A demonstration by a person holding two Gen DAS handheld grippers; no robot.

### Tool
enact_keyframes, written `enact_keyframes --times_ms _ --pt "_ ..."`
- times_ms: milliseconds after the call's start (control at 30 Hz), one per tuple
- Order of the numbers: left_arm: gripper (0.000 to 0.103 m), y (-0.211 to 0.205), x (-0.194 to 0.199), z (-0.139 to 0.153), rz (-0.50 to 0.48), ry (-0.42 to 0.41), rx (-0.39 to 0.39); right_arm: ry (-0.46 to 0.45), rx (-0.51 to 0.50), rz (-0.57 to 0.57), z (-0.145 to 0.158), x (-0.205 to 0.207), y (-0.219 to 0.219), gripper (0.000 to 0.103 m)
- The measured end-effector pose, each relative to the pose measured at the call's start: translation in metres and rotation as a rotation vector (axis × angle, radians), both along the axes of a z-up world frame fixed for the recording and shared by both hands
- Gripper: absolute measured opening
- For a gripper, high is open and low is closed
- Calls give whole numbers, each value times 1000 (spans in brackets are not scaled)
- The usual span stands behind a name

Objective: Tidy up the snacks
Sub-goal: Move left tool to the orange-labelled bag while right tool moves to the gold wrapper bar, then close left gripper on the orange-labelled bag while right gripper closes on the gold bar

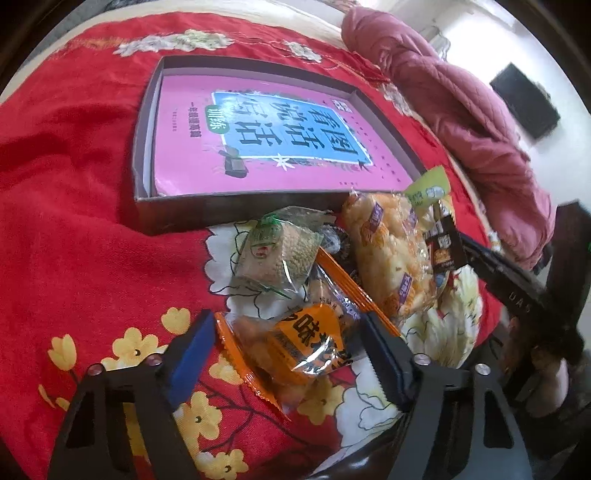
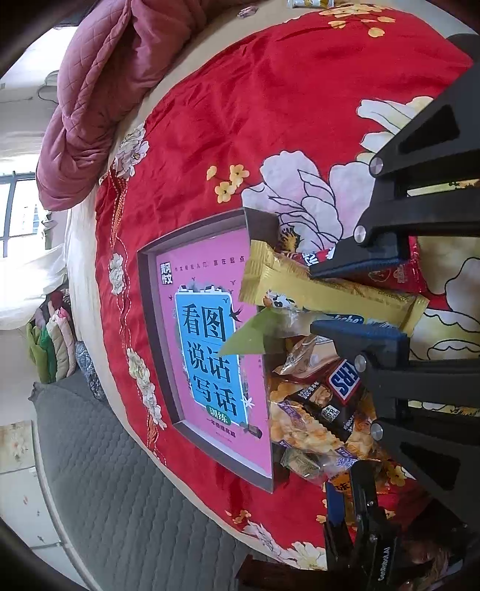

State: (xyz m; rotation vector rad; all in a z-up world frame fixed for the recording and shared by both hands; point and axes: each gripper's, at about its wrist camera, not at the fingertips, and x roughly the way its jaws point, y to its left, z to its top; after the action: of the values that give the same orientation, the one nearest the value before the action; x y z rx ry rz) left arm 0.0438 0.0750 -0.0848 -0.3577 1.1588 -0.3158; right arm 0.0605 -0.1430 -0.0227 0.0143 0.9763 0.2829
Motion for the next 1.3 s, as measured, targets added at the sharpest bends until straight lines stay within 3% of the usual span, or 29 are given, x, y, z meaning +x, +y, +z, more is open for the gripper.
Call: enact_keyframes --times_ms 33,100,367,633,933,1300 --pt "65 4 0 0 17 3 -19 -2 0 0 0 0 0 23" --pt "64 6 0 -1 27 9 -38 -7 -3 -1 0 0 0 22" --pt "52 -1 -9 11 5 -27 30 -31 -5 -4 5 -4 -3 21" --pt "50 3 -14 14 16 -18 26 -44 5 0 8 -7 -4 21" --pt "59 21 -21 8 78 67 -69 -62 20 6 13 -9 -4 21" --pt "74 12 -21 -1 34 120 -130 -67 29 2 14 -9 -6 21"
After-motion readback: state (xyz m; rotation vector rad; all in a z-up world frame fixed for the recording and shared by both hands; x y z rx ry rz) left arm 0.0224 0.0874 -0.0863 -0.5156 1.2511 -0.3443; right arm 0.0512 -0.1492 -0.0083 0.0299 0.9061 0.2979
